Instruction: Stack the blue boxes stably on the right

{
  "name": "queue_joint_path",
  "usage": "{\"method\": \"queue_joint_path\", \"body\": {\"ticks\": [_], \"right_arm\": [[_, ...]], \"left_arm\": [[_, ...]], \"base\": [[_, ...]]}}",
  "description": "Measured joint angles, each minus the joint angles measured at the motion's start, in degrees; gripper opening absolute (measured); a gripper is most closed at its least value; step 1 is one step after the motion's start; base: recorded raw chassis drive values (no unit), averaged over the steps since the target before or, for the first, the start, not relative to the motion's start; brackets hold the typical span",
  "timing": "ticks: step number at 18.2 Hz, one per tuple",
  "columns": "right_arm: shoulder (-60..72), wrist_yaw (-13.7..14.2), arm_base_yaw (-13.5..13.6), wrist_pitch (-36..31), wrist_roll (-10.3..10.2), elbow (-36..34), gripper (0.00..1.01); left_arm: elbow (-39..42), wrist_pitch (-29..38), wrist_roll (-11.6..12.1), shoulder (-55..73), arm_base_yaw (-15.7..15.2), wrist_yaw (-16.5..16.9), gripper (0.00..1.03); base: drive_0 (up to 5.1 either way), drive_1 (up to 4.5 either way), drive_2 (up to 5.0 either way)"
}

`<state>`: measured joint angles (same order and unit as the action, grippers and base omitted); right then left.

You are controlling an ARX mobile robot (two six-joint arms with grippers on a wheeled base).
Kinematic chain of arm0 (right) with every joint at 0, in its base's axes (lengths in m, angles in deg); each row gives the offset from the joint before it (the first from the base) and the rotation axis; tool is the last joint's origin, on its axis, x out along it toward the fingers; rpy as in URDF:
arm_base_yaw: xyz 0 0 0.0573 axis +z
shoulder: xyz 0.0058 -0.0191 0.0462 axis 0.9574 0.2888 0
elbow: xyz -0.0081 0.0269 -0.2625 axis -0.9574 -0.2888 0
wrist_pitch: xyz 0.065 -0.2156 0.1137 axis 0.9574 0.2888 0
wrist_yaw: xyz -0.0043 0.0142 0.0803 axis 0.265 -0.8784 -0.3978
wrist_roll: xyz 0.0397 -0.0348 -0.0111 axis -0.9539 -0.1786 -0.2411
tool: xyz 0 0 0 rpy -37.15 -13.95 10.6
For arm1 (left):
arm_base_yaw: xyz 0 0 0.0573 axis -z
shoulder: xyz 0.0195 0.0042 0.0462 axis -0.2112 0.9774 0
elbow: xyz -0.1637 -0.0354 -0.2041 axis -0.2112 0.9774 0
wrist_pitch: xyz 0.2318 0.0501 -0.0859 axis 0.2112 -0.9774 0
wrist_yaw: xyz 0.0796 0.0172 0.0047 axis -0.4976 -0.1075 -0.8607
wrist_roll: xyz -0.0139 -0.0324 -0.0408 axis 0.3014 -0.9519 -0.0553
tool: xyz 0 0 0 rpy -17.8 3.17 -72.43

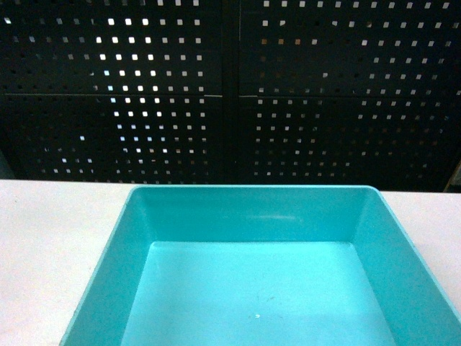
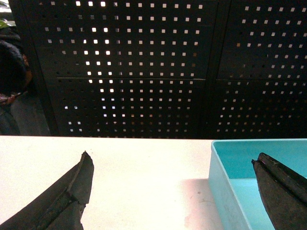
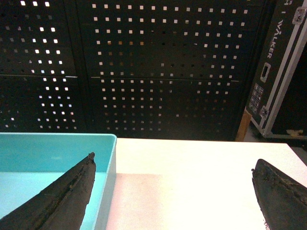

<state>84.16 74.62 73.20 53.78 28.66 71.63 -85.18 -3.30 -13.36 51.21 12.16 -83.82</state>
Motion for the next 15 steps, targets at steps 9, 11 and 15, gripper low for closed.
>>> {"method": "queue_joint_path", "body": {"ticks": [9, 11, 15], "right_arm": [[0.00, 0.00, 0.00, 0.00, 0.00, 0.00, 0.98], [0.00, 0.00, 0.00, -0.02, 0.00, 0.00, 0.98], [0.00, 0.00, 0.00, 0.00, 0.00, 0.00, 0.98]], "left_arm": [[0.00, 0.00, 0.00, 0.00, -0.02, 0.00, 0.98], [0.00, 0.00, 0.00, 0.00, 0.00, 0.00, 0.98], [0.00, 0.00, 0.00, 0.00, 0.00, 0.00, 0.98]], "base": [[0.0, 0.00, 0.0], [0.0, 0.00, 0.0], [0.0, 0.00, 0.0]]}}
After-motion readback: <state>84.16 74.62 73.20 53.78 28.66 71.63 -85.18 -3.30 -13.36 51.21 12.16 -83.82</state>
